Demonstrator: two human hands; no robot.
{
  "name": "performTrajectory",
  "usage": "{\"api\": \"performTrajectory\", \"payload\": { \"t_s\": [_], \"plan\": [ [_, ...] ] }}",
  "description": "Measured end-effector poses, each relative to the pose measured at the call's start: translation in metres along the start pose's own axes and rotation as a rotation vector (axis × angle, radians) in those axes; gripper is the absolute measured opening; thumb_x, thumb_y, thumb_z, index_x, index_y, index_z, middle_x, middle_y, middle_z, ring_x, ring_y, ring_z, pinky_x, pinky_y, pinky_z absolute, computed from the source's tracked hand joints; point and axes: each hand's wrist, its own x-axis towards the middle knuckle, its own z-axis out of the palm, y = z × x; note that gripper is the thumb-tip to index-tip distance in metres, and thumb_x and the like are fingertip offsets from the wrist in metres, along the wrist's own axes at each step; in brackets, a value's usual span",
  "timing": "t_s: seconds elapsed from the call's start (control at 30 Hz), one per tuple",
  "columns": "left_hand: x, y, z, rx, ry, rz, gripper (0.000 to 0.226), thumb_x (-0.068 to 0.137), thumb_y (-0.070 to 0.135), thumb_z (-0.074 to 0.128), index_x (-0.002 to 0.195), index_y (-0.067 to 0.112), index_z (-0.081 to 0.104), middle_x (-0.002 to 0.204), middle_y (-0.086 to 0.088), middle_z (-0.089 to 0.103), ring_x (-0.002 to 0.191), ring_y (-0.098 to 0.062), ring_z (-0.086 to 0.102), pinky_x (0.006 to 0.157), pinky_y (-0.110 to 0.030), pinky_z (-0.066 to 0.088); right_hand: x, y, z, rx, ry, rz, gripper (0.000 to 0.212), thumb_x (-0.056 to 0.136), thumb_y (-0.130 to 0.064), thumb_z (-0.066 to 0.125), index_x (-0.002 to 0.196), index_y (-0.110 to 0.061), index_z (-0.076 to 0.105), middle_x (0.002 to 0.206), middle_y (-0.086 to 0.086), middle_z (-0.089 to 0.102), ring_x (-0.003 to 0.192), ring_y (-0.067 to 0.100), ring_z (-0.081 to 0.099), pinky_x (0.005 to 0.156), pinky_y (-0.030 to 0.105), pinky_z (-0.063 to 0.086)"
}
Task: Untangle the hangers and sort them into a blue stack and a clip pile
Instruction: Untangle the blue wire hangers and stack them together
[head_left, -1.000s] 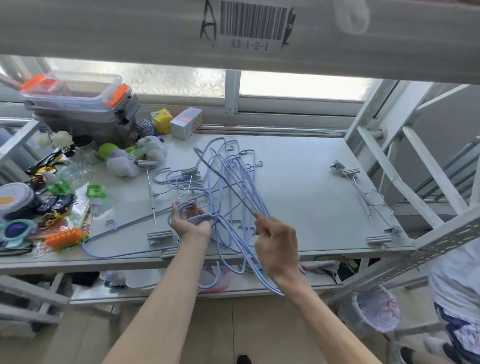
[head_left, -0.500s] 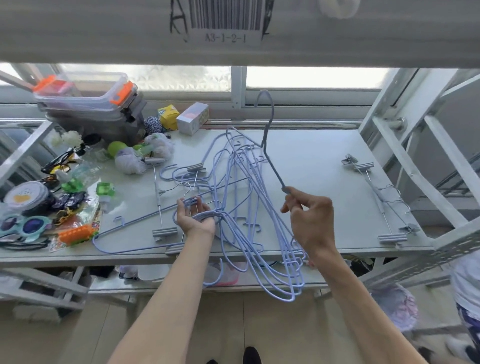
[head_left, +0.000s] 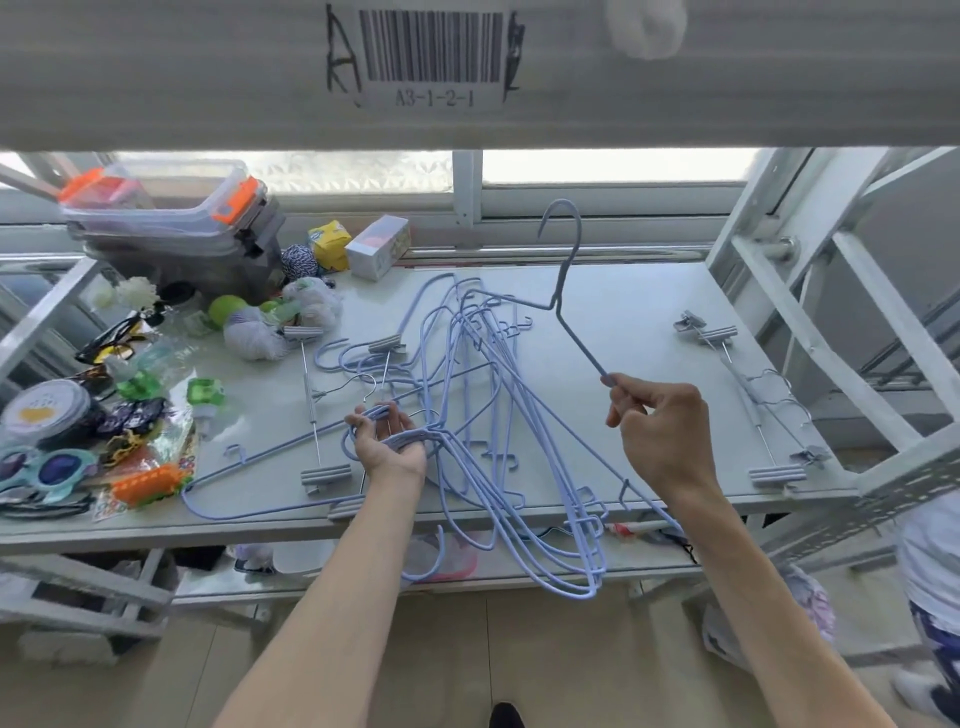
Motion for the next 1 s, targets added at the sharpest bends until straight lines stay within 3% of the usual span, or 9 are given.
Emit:
{"api": "performTrajectory", "payload": {
  "t_s": [0.2, 0.3, 0.43, 0.5, 0.57, 0.7, 0.83, 0.93, 1.0],
  "plan": [
    [-0.001, 0.001, 0.000, 0.005, 0.000, -0.008, 0.013, 0.096, 0.023, 0.054, 0.085, 0.026, 0.060, 0.085, 0.003, 0.061, 0.073, -0.012, 0.058, 0.071, -0.023, 0.045, -0.009, -0.013, -0.007, 0.037, 0.020, -0.012, 0.021, 0.094, -0.009, 0.057, 0.105, -0.007, 0.074, 0.069, 0.004, 0.070, 0.066, 0.009, 0.060, 0.051, 0.006, 0.040],
    [0.000, 0.001, 0.000, 0.004, 0.004, -0.012, 0.013, 0.096, 0.024, 0.054, 0.085, 0.025, 0.060, 0.085, 0.002, 0.062, 0.072, -0.013, 0.058, 0.070, -0.023, 0.044, -0.012, -0.027, -0.010, 0.049, 0.065, -0.044, 0.022, 0.093, -0.010, 0.058, 0.109, -0.011, 0.074, 0.069, 0.000, 0.070, 0.058, 0.001, 0.056, 0.052, 0.008, 0.042],
    [0.000, 0.001, -0.001, 0.004, -0.007, -0.010, 0.011, 0.096, 0.025, 0.055, 0.086, 0.025, 0.060, 0.086, 0.001, 0.061, 0.073, -0.013, 0.058, 0.070, -0.023, 0.044, -0.019, -0.035, 0.014, -0.117, 0.158, -0.142, 0.029, 0.092, -0.010, 0.058, 0.117, -0.020, 0.070, 0.078, -0.005, 0.072, 0.074, 0.014, 0.066, 0.065, 0.032, 0.054],
    [-0.001, 0.001, -0.001, 0.007, -0.008, -0.011, 0.010, 0.095, 0.028, 0.056, 0.086, 0.024, 0.059, 0.085, 0.001, 0.061, 0.073, -0.013, 0.058, 0.070, -0.023, 0.045, -0.027, -0.033, 0.035, -0.266, 0.173, -0.224, 0.041, 0.089, -0.002, 0.055, 0.119, -0.025, 0.068, 0.085, -0.005, 0.072, 0.078, 0.021, 0.067, 0.062, 0.029, 0.049],
    [-0.001, 0.001, -0.001, 0.005, -0.004, -0.017, 0.011, 0.094, 0.029, 0.057, 0.085, 0.024, 0.059, 0.084, 0.000, 0.061, 0.072, -0.013, 0.058, 0.069, -0.023, 0.046, -0.039, -0.025, 0.057, -0.436, 0.131, -0.301, 0.054, 0.080, 0.005, 0.053, 0.122, -0.026, 0.066, 0.087, -0.004, 0.071, 0.073, 0.027, 0.066, 0.055, 0.028, 0.040],
    [0.001, 0.002, -0.002, -0.017, 0.003, -0.027, 0.018, 0.095, 0.032, 0.057, 0.082, 0.020, 0.059, 0.078, -0.001, 0.063, 0.071, -0.014, 0.058, 0.068, -0.023, 0.047, -0.070, -0.002, 0.096, -0.658, -0.145, -0.309, 0.063, 0.075, 0.005, 0.053, 0.132, -0.021, 0.056, 0.094, 0.001, 0.067, 0.069, 0.031, 0.067, 0.053, 0.029, 0.033],
    [0.006, 0.002, -0.006, -0.004, -0.031, -0.029, 0.028, 0.094, 0.039, 0.055, 0.082, 0.014, 0.057, 0.071, -0.002, 0.063, 0.066, -0.015, 0.059, 0.063, -0.023, 0.047, -0.091, 0.012, 0.119, -0.799, -0.246, -0.282, 0.063, 0.049, -0.004, 0.078, 0.110, -0.014, 0.070, 0.075, 0.003, 0.063, 0.041, 0.024, 0.060, 0.037, 0.025, 0.028],
    [0.011, 0.002, -0.009, 0.016, -0.049, -0.004, 0.030, 0.091, 0.044, 0.058, 0.084, 0.015, 0.058, 0.078, -0.001, 0.060, 0.067, -0.016, 0.060, 0.065, -0.025, 0.045, -0.093, 0.013, 0.124, -0.748, -0.357, -0.218, 0.053, 0.082, -0.011, 0.056, 0.135, -0.012, 0.050, 0.109, 0.012, 0.059, 0.078, 0.032, 0.068, 0.057, 0.033, 0.043],
    [0.012, 0.003, -0.010, 0.028, -0.057, -0.011, 0.030, 0.089, 0.045, 0.059, 0.085, 0.015, 0.059, 0.079, -0.002, 0.060, 0.067, -0.016, 0.060, 0.065, -0.025, 0.045, -0.091, 0.013, 0.123, -0.686, -0.346, -0.265, 0.036, 0.093, -0.024, 0.044, 0.125, -0.011, 0.055, 0.115, 0.013, 0.055, 0.100, 0.033, 0.060, 0.075, 0.036, 0.046]
  ]
}}
